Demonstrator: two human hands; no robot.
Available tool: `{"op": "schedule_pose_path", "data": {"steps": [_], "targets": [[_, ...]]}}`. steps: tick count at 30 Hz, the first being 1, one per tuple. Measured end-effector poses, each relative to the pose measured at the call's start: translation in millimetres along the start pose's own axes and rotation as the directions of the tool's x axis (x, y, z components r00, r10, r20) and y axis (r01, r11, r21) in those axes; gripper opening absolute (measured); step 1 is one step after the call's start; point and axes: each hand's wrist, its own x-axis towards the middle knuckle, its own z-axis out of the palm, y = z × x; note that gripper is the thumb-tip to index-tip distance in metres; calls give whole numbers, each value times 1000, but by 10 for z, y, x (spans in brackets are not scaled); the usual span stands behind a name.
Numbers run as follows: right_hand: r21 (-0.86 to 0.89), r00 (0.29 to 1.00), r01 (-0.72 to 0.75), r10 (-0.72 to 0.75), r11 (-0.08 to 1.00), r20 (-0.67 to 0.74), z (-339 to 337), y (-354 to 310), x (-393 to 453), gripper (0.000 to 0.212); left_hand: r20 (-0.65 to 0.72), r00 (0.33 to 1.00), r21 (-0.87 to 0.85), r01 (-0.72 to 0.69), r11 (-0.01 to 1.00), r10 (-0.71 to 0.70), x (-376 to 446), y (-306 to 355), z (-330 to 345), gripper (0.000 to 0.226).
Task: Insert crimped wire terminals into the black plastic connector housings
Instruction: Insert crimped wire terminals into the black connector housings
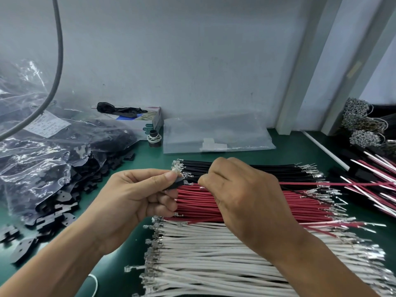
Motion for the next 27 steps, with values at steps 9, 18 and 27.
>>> {"op": "schedule_pose_path", "data": {"steps": [9, 18, 27], "targets": [[-27, 997, 70, -69, 997, 34, -14, -14, 22, 19, 4, 998, 96, 67, 993, -68, 4, 51, -58, 55], [487, 968, -242, 244, 839, 60, 52, -24, -16, 10, 40, 995, 83, 90, 992, -94, -9, 63, -52, 53], [200, 999, -53, 52, 978, 11, 30, -42, 16, 7, -1, 998, 91, 64, 994, -65, -1, 46, -39, 54]]}}
